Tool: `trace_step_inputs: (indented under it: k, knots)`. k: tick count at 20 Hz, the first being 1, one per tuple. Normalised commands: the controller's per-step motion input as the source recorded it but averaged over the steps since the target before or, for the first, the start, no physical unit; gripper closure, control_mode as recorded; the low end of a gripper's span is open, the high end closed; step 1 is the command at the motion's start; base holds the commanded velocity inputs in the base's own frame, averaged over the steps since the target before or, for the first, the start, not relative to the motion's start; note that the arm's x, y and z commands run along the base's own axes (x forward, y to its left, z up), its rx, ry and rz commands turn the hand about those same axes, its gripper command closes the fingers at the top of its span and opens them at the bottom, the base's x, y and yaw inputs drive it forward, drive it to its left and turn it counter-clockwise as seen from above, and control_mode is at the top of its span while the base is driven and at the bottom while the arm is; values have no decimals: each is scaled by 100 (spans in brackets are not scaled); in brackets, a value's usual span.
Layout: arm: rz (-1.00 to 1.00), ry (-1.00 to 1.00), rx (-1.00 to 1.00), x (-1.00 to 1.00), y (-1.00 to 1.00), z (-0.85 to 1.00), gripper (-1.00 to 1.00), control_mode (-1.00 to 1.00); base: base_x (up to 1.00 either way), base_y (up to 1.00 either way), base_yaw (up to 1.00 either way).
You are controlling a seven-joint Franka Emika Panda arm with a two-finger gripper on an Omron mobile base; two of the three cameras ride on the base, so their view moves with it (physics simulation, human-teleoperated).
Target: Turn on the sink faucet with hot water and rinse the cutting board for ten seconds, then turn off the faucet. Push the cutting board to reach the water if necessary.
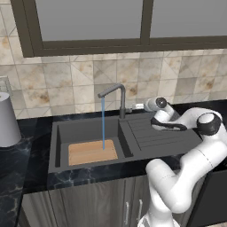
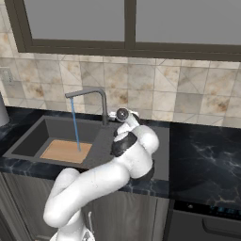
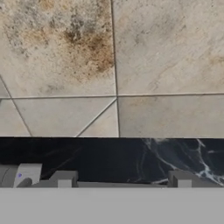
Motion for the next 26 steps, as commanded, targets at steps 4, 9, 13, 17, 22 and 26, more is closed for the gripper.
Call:
trace_step_inputs:
  k: [4,9,13,17,22,26]
  knots:
    - [3,0,0,26,0,0,-100,-100,0,0,0]
    - [2,0,0,34,0,0,-100,-100,0,0,0]
    - [1,0,0,29,0,0,-100,-100,0,0,0]
    - [1,0,0,29,0,0,-100,-100,0,0,0]
    - [1,0,0,18,0,0,-100,-100,0,0,0]
    - [1,1,0,5,0,-3,-100,-100,0,0,0]
